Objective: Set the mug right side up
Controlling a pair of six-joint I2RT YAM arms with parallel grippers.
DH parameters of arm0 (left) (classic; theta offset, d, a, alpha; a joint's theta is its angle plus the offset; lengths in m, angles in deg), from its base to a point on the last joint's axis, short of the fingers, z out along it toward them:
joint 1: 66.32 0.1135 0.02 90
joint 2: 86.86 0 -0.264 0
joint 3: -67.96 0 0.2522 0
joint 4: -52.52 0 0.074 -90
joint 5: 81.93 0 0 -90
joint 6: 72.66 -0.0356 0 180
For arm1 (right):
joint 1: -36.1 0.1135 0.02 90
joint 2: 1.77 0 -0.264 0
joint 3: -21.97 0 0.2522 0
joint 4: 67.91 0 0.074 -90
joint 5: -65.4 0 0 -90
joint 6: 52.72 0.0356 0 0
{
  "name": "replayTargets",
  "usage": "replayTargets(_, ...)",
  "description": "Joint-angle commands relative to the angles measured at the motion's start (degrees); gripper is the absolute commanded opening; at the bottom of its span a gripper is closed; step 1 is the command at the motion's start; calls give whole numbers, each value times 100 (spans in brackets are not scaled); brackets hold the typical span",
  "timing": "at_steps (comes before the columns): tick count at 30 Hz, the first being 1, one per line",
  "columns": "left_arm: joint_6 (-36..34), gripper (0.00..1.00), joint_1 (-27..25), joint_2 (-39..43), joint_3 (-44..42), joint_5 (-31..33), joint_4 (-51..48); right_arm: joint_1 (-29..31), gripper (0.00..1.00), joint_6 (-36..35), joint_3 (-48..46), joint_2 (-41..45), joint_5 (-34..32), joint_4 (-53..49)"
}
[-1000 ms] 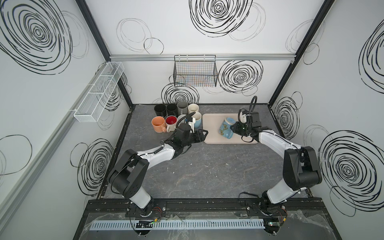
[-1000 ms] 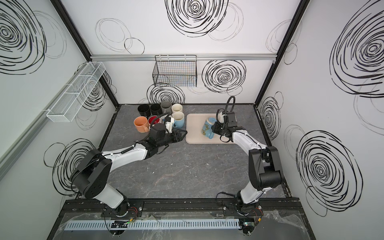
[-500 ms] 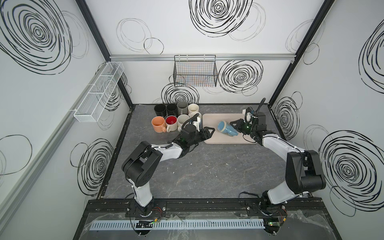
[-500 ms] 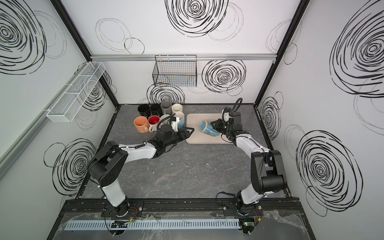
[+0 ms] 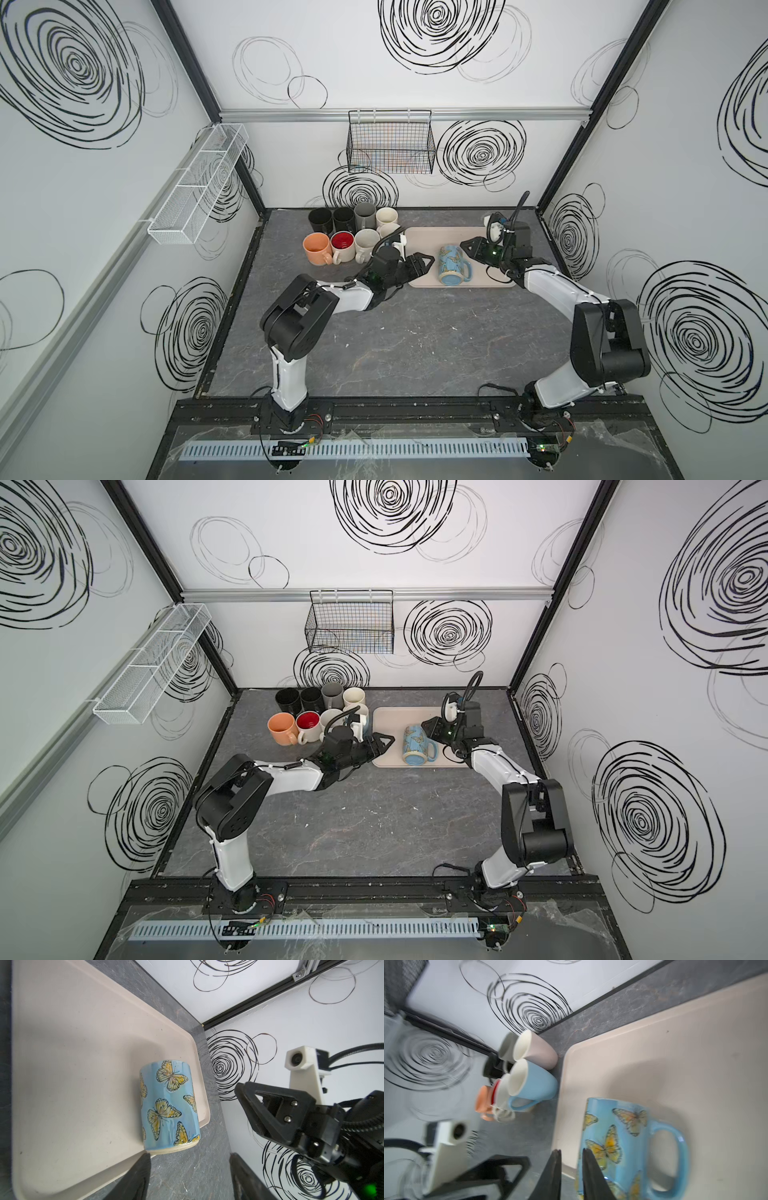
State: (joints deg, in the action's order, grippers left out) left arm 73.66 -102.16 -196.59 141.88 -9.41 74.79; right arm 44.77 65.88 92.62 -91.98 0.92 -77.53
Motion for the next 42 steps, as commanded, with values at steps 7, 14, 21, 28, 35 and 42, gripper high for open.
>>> replayTargets(7,-1277,62,-408,-265,1052,416,-1635,-295,40,-538,548,-683,-449,-1313)
replayTargets(14,-1837,61,-787,-170,1311,799,-2429,-315,39,-840,1178,-1464,-524,-1623)
replayTargets(21,-1905,59,-1219,-138,1150,863,-2546,-587,35,-816,1539,-1935,-431,-1558)
replayTargets(28,-1587,58,-1225,-698,1478,449,-2282,-681,33,-1024,2182,-2527,-309,-1885)
replayTargets(35,-1360,58,-1078,-1128,1818,271,-2116,-640,28,-1177,2192,-2797,-43,-2008)
replayTargets(42,-1404,58,-687,-1181,1964,260,-2217,-585,24,-1222,1778,-2695,76,-1911)
